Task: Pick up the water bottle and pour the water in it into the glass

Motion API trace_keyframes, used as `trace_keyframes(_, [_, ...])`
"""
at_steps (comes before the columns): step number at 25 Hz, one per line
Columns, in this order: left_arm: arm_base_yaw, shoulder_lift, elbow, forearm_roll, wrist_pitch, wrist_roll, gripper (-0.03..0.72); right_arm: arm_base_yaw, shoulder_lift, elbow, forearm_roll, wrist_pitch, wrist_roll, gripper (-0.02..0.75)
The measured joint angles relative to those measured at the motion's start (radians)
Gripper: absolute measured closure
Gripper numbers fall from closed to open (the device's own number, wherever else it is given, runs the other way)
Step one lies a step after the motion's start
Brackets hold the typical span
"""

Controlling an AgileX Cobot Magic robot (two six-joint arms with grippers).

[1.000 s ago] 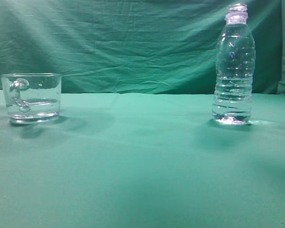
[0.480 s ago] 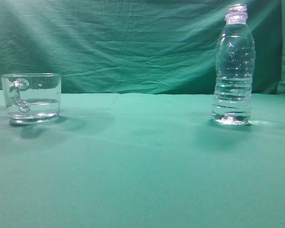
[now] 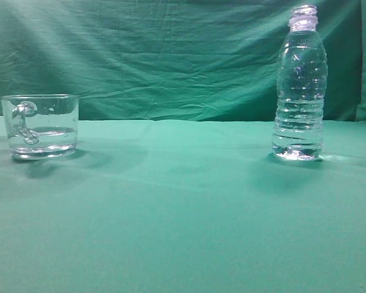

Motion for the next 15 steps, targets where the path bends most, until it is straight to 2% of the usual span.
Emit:
trace_keyframes(4, [0.0,0.0,0.0,0.0,0.0,0.0,0.688,0.0,-0.021,0.0,0.002,0.083,-0.02,0.738])
trace_keyframes(8, [0.0,0.0,0.0,0.0,0.0,0.0,0.688,0.0,-0.021,0.002,0.002,0.126,-0.135,0.738])
trace_keyframes(12, [0.0,0.0,0.0,0.0,0.0,0.0,0.688,-0.024,-0.068,0.062,0.0,0.081,-0.194,0.738])
trace_keyframes(15, [0.0,0.0,0.0,0.0,0.0,0.0,0.688,-0.074,-0.139,0.153,0.0,-0.004,-0.199,0.738])
